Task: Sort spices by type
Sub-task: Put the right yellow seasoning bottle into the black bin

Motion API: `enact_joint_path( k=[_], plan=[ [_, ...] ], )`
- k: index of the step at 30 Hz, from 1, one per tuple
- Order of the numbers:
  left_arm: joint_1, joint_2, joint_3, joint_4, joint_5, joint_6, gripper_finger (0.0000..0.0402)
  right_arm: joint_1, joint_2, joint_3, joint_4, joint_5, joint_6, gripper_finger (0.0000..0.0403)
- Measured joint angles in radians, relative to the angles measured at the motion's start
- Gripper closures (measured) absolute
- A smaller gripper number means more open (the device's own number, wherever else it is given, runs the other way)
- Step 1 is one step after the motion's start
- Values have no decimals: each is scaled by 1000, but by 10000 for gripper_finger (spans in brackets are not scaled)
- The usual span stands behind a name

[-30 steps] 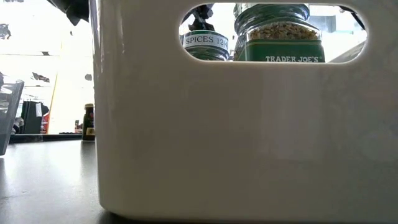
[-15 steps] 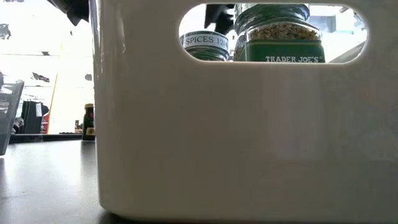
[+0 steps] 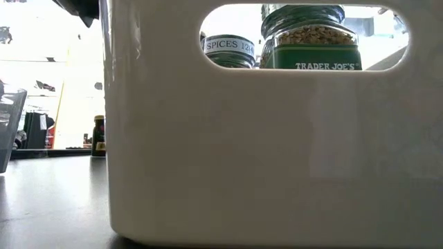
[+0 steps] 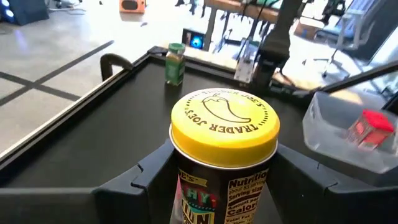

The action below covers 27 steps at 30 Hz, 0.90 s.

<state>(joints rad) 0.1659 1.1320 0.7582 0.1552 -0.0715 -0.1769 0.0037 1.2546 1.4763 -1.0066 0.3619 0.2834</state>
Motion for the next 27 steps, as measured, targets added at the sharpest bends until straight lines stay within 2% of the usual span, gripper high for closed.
enact_joint_path(
  k=[5,7,10,12,16,19,25,27],
  plan=[
    [-10,0,2,59,1,-8,190,-15,-230,-472,628,19,92,37],
    [-10,0,18,57,1,-8,190,-20,-254,-610,883,10,141,37],
    [-10,0,48,55,-8,-6,193,-19,-236,-743,1158,0,169,37],
    [-10,-1,64,55,-8,6,194,-19,-211,-780,1263,-8,152,37],
    [-10,-1,92,41,-9,15,195,-44,-123,-788,1345,-8,45,37],
    [-10,-1,103,21,-9,15,195,-63,-40,-786,1454,-30,33,37],
    [-10,-1,105,15,-10,16,195,-71,131,-710,1535,-54,-34,37],
    [-10,-1,105,14,-10,28,196,-71,176,-669,1541,-91,-69,37]
  ],
)
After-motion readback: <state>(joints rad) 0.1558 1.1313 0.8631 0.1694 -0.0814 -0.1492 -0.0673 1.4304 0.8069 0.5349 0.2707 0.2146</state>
